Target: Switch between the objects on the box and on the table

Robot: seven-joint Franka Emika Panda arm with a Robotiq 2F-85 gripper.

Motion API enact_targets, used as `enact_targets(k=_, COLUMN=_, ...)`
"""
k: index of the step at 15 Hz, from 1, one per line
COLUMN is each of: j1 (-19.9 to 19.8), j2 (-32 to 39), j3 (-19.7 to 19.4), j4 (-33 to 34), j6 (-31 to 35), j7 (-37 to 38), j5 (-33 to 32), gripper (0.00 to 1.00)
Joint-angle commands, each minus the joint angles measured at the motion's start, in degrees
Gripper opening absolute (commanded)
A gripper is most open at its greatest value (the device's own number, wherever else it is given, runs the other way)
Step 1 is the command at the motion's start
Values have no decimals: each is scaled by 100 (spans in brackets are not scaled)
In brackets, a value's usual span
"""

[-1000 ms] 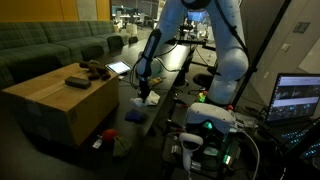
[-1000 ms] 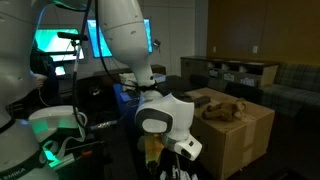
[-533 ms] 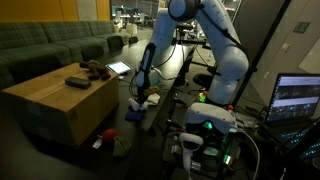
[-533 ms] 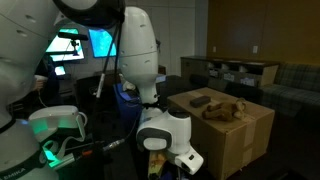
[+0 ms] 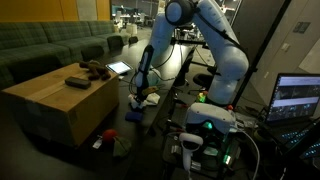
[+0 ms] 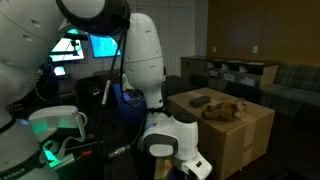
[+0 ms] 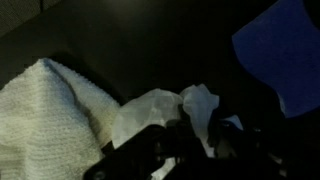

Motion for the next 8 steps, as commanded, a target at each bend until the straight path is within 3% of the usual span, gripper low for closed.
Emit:
enact_targets(k=1, j1=-258, j2=-377, j3=323, j4=-274, j6=-253, j7=-199, j5=-112, gripper=51)
enact_targets(k=5, j1=-709, j2=-834, j3=972, j4=-699, j6=-387, j7=-655, j5=-113, gripper=82)
enact_targets(k=8, j1=-1209, j2=-1057, j3=1642, j4=-921, j6=-508, j7=-1154, j5=-47, gripper=100)
